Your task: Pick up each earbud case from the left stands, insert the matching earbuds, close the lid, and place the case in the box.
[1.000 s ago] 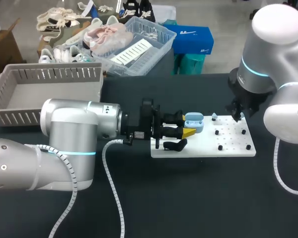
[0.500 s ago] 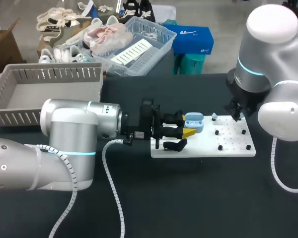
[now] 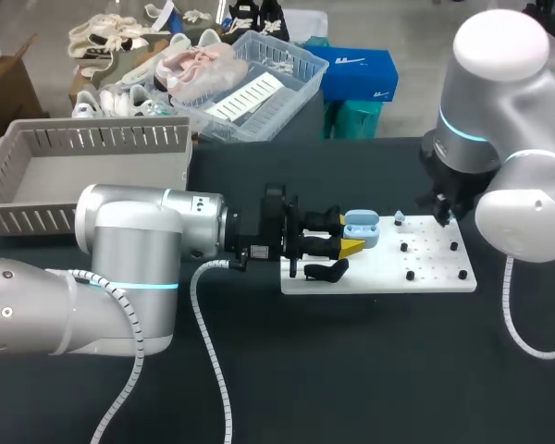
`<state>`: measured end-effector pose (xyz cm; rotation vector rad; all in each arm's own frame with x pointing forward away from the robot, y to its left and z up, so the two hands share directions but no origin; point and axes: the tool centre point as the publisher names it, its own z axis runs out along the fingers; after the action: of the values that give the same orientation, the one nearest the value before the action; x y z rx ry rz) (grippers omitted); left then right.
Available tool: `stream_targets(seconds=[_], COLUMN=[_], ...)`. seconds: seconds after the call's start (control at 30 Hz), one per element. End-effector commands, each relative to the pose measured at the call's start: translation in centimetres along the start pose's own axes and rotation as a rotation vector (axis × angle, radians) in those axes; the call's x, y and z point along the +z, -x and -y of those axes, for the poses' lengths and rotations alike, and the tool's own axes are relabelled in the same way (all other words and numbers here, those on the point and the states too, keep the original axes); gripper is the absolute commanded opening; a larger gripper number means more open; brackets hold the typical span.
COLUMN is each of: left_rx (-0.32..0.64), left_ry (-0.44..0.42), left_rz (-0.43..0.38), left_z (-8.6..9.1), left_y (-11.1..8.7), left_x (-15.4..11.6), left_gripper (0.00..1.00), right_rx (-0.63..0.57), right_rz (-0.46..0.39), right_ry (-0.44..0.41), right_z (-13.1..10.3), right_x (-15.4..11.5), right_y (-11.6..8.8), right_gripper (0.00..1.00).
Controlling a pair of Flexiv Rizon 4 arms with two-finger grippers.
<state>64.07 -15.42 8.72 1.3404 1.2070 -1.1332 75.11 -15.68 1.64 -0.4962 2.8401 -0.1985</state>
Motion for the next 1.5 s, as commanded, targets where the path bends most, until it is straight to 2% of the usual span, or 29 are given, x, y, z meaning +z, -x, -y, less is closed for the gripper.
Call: stream_targets(seconds=[0.03,0.2,0.23,0.27,0.47,0.93,1.13,1.5], left_rx=[0.001,0.001,0.001,0.001,0.001,0.001,0.001,0.001], left_ry=[0.001,0.001,0.001,0.001,0.001,0.001,0.001,0.001], left_rz=[0.003,0.003,0.003,0.003,0.003,0.003,0.003,0.003], left_z=[0.0,0.0,0.0,0.0,0.0,0.0,0.0,0.0], left_y=[-0.1,-0.1,-0.1,-0.1,-0.1,-0.1,-0.1,-0.1], left_x=[0.0,0.0,0.0,0.0,0.0,0.0,0.0,0.0], left_gripper=[0.0,0.0,0.0,0.0,0.0,0.0,0.0,0.0], right_rx=[-0.001,0.001,0.002,0.002,0.006,0.016,0.0,-0.072], right_rz=[-0.002,-0.004,-0.004,-0.004,-0.008,0.028,0.084,0.265], right_ry=[-0.004,-0.008,-0.008,-0.009,-0.009,-0.018,-0.029,-0.012], right_z=[-0.1,-0.1,-0.1,-0.1,-0.1,-0.3,-0.7,-3.5], right_x=[0.1,0.1,0.1,0.1,0.0,-2.5,-5.6,-14.8], right_y=[0.2,0.1,0.1,0.1,-0.3,-1.1,-1.7,-3.3], right_gripper=[0.17,0.11,0.03,0.0,0.0,0.0,0.0,0.0])
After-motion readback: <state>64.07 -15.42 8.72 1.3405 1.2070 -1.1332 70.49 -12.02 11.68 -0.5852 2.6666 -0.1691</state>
